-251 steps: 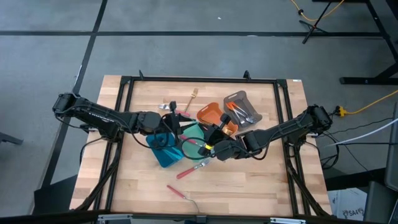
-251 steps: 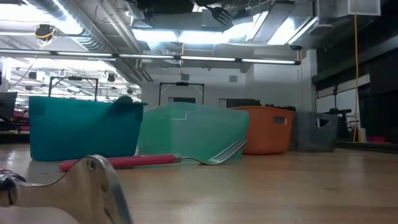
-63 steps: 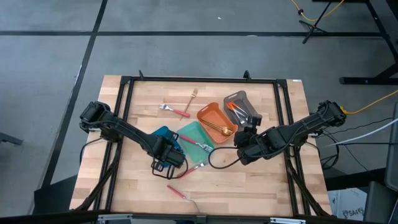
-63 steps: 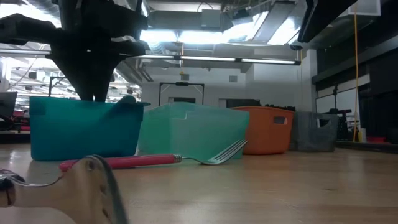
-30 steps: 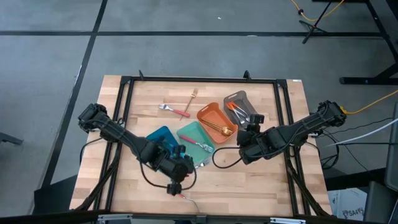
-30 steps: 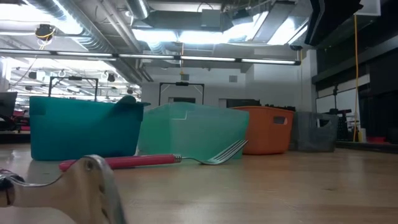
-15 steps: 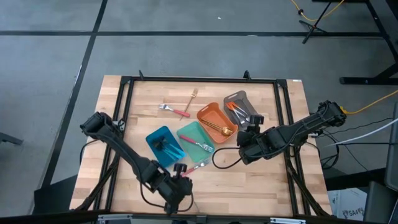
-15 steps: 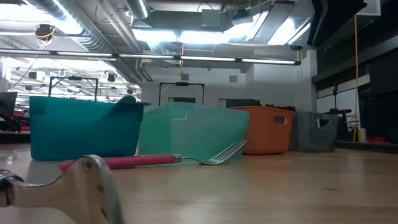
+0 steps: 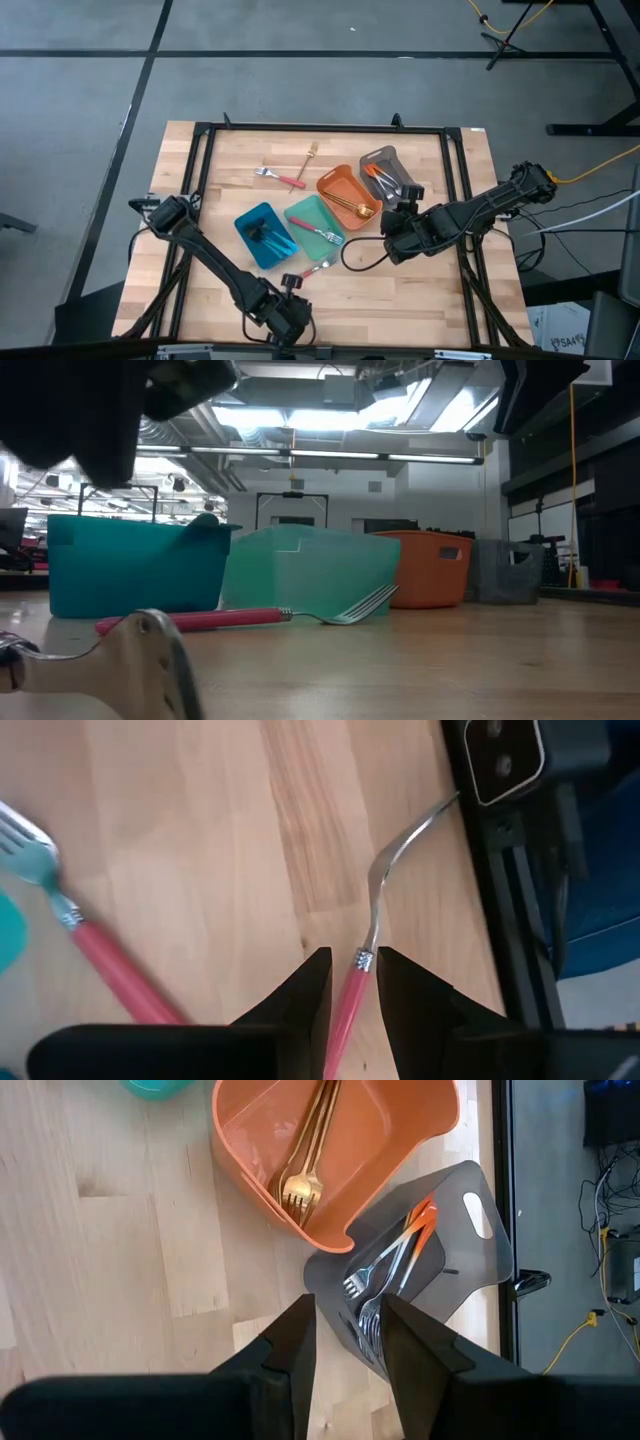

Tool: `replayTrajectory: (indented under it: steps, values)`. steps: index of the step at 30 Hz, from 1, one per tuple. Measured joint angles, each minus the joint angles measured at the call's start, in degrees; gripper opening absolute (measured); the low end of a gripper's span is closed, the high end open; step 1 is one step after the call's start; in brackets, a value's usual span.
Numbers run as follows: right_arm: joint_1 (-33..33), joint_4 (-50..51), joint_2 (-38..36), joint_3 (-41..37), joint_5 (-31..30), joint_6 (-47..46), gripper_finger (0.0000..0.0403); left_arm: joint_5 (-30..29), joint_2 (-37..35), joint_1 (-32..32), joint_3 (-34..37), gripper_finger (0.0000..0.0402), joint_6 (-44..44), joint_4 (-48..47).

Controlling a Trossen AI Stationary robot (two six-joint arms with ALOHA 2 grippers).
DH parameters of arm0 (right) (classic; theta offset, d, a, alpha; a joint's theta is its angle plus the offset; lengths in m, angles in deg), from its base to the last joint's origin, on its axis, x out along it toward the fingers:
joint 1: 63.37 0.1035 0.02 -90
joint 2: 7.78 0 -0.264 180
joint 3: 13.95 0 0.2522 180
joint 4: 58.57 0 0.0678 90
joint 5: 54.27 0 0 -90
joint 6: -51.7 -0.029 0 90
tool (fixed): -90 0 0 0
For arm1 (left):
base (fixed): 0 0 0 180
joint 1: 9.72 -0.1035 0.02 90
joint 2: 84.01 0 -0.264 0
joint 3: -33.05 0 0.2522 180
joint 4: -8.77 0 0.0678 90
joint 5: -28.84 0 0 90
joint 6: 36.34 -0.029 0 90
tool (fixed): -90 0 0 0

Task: Sort silverware by color (type)
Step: Put the pink fork into the green bin

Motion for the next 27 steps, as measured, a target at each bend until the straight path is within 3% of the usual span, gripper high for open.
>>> replayTrajectory:
  steps: [27]
  values:
    - [0.0, -1.1, 0.0, 0.0, 0.0, 0.0, 0.0106, -0.2, 3.6, 0.5, 0.1, 0.0077, -0.4, 3.1]
